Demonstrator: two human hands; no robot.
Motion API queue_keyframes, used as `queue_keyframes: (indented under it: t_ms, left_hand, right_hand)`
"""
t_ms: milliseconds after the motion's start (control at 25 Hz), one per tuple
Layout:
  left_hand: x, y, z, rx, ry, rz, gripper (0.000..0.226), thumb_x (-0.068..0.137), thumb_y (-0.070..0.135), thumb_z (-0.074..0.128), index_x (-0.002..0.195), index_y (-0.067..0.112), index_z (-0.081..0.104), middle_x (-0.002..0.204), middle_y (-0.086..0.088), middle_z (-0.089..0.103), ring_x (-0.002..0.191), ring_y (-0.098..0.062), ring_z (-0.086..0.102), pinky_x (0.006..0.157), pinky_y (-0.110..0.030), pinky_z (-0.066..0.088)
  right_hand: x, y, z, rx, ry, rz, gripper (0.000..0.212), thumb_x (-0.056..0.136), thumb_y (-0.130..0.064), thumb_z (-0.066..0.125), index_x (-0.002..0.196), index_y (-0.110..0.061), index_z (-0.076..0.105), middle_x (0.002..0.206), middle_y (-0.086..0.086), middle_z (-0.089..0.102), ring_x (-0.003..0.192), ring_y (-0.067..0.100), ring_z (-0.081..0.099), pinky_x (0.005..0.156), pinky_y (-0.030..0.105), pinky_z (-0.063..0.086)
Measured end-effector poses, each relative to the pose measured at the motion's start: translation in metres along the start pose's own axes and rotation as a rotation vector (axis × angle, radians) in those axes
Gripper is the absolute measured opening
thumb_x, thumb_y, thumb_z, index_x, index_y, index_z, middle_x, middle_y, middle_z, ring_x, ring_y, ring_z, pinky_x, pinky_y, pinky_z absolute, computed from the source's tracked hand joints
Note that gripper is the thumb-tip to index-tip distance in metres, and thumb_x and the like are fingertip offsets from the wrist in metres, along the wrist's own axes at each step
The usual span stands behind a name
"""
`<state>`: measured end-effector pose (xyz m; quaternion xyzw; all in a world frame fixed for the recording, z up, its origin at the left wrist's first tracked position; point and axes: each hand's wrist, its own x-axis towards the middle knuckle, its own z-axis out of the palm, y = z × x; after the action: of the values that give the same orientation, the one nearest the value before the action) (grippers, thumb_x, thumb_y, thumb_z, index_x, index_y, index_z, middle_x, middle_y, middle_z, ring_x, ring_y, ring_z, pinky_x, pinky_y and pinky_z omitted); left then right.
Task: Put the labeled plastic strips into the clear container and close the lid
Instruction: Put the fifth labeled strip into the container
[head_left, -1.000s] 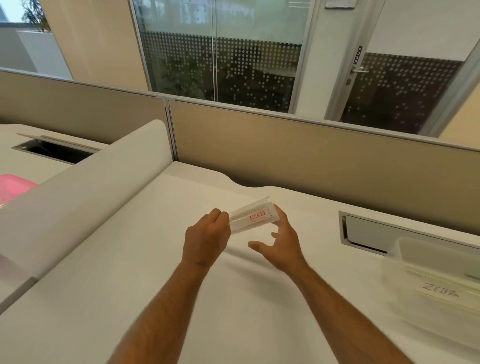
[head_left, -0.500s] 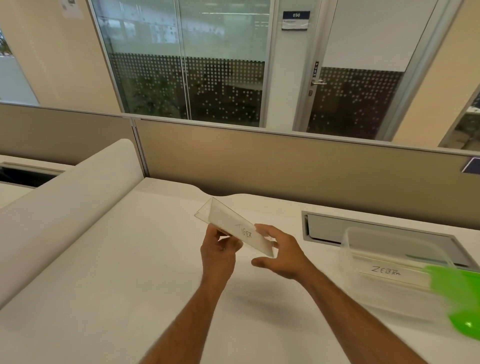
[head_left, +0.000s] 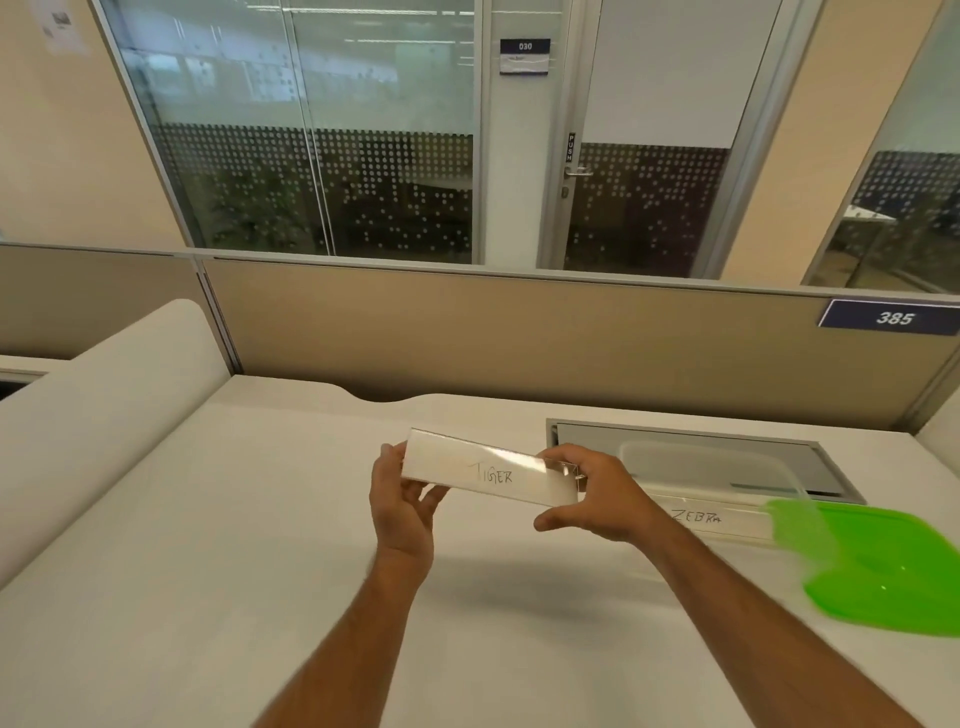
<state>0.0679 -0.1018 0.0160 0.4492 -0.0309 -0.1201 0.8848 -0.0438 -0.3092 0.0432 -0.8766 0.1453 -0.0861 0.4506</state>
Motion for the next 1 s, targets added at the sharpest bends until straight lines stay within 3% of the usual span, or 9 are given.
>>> queue_keyframes:
  t_ms: [80, 200, 360, 480, 600, 720, 880, 1000]
  left_hand:
    - [0.001, 0.003, 0.004, 0.055, -0.078, 0.026, 0.044, 0.080, 0.053, 0.057, 0.104, 0.016, 0.062, 0.102, -0.002, 0.069, 0.097, -0.020, 0.066, 0.074, -0.034, 0.055]
    - [0.000, 0.003, 0.012, 0.244, -0.196, 0.132, 0.045, 0.068, 0.034, 0.075, 0.105, 0.011, 0.063, 0.099, 0.003, 0.069, 0.093, -0.015, 0.067, 0.072, -0.027, 0.055]
    - [0.002, 0.008, 0.020, 0.382, -0.292, 0.209, 0.033, 0.071, 0.022, 0.076, 0.100, 0.010, 0.065, 0.091, 0.005, 0.073, 0.089, -0.017, 0.070, 0.067, -0.021, 0.055]
    - [0.006, 0.016, 0.027, 0.463, -0.314, 0.229, 0.035, 0.069, 0.023, 0.078, 0.099, 0.009, 0.066, 0.097, -0.003, 0.071, 0.090, -0.020, 0.069, 0.069, -0.027, 0.057]
    - [0.006, 0.020, 0.034, 0.499, -0.324, 0.250, 0.036, 0.068, 0.026, 0.080, 0.098, 0.011, 0.067, 0.097, -0.005, 0.071, 0.089, -0.020, 0.068, 0.067, -0.025, 0.057]
    - [0.004, 0.023, 0.039, 0.536, -0.325, 0.273, 0.040, 0.066, 0.033, 0.080, 0.098, 0.013, 0.067, 0.097, -0.006, 0.071, 0.089, -0.021, 0.068, 0.067, -0.024, 0.056]
    - [0.001, 0.024, 0.045, 0.595, -0.351, 0.297, 0.047, 0.062, 0.042, 0.079, 0.097, 0.013, 0.068, 0.097, -0.006, 0.071, 0.091, -0.022, 0.067, 0.072, -0.033, 0.058]
    - [0.000, 0.022, 0.050, 0.715, -0.389, 0.330, 0.039, 0.066, 0.040, 0.079, 0.094, 0.015, 0.069, 0.095, -0.001, 0.072, 0.090, -0.019, 0.067, 0.071, -0.028, 0.057]
  right_hand:
    - [-0.003, -0.001, -0.011, -0.005, 0.021, -0.014, 0.072, 0.044, -0.027, 0.097, 0.106, -0.043, 0.064, 0.109, -0.020, 0.062, 0.089, -0.001, 0.058, 0.064, 0.009, 0.047]
    - [-0.007, -0.005, -0.026, -0.002, 0.065, -0.059, 0.070, 0.045, -0.021, 0.097, 0.099, -0.048, 0.062, 0.110, -0.019, 0.061, 0.094, -0.002, 0.057, 0.060, 0.014, 0.053]
    - [-0.012, -0.009, -0.043, -0.066, 0.140, -0.154, 0.070, 0.047, -0.020, 0.095, 0.099, -0.050, 0.059, 0.110, -0.025, 0.059, 0.096, -0.004, 0.056, 0.054, 0.023, 0.057]
    - [-0.012, -0.010, -0.055, -0.155, 0.207, -0.247, 0.071, 0.050, -0.023, 0.094, 0.112, -0.034, 0.063, 0.110, -0.015, 0.061, 0.096, 0.003, 0.056, 0.073, 0.016, 0.052]
    - [-0.011, -0.012, -0.062, -0.212, 0.250, -0.314, 0.072, 0.051, -0.021, 0.094, 0.116, -0.024, 0.064, 0.109, -0.012, 0.061, 0.096, 0.004, 0.054, 0.080, 0.004, 0.041]
    - [-0.015, -0.013, -0.065, -0.233, 0.273, -0.344, 0.071, 0.051, -0.019, 0.094, 0.116, -0.022, 0.064, 0.110, -0.009, 0.062, 0.097, 0.005, 0.056, 0.082, 0.010, 0.042]
    - [-0.020, -0.011, -0.073, -0.250, 0.284, -0.346, 0.071, 0.051, -0.019, 0.094, 0.116, -0.021, 0.064, 0.110, -0.009, 0.062, 0.097, 0.006, 0.055, 0.082, 0.008, 0.040]
    - [-0.025, -0.005, -0.082, -0.291, 0.264, -0.322, 0.074, 0.051, -0.023, 0.095, 0.118, -0.023, 0.063, 0.111, -0.010, 0.061, 0.098, 0.006, 0.054, 0.082, 0.011, 0.040]
